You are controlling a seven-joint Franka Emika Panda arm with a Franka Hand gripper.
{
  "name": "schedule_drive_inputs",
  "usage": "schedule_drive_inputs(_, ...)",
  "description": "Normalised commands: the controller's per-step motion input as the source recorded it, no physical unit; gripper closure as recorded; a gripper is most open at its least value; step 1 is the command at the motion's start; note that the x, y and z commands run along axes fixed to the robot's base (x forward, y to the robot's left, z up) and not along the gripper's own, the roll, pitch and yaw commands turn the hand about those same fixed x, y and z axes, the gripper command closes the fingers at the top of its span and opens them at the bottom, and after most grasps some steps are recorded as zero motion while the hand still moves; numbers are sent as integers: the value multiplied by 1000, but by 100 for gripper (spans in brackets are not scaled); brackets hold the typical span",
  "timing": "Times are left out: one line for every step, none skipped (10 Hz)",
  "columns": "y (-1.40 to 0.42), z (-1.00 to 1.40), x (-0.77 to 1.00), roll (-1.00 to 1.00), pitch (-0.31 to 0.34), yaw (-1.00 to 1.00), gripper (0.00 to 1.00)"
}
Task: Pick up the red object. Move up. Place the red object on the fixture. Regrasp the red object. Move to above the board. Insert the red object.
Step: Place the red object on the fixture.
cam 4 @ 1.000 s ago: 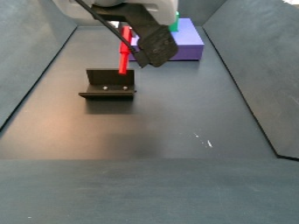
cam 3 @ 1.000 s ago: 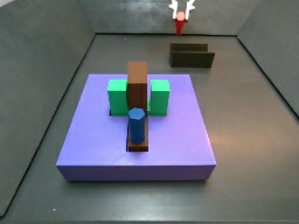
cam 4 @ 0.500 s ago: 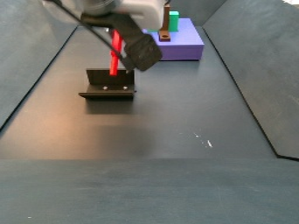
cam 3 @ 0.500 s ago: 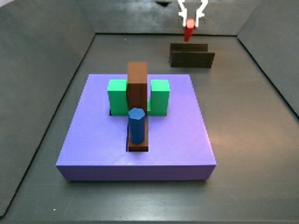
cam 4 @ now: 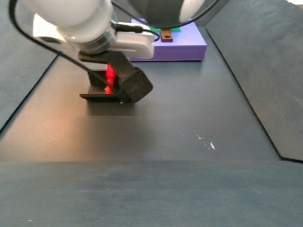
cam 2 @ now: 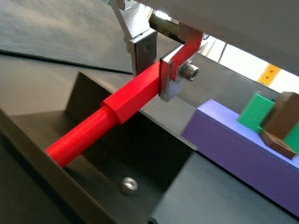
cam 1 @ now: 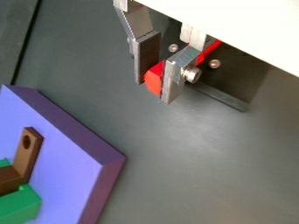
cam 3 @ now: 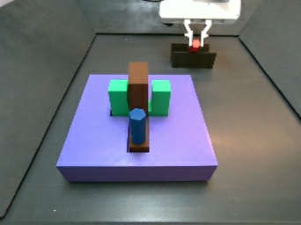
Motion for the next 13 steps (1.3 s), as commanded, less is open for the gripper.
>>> schedule_drive_inputs(6, -17, 289, 431, 183, 209, 100)
schedule_drive_inputs(20, -31, 283, 100, 166, 180, 100)
schedule_drive_inputs(74, 0, 229, 0, 169, 131, 100)
schedule_drive_inputs(37, 0, 157, 0, 109, 91, 100)
schedule_drive_inputs(23, 0, 94, -3, 63, 63, 100)
schedule_drive_inputs(0, 0, 6, 0, 0, 14, 100)
schedule_drive_inputs(0, 0, 0, 9, 0, 0, 100)
schedule_drive_inputs(0, 0, 0, -11, 0, 0, 100)
schedule_drive_inputs(0, -54, 0, -26, 0, 0, 100)
schedule_drive_inputs(0, -49, 0, -60, 0, 0, 100)
schedule_drive_inputs(0, -49, 0, -31, 0, 0, 100)
schedule_drive_inputs(0, 0, 0, 0, 0, 0, 100)
schedule_drive_inputs(0, 0, 0, 0, 0, 0, 0)
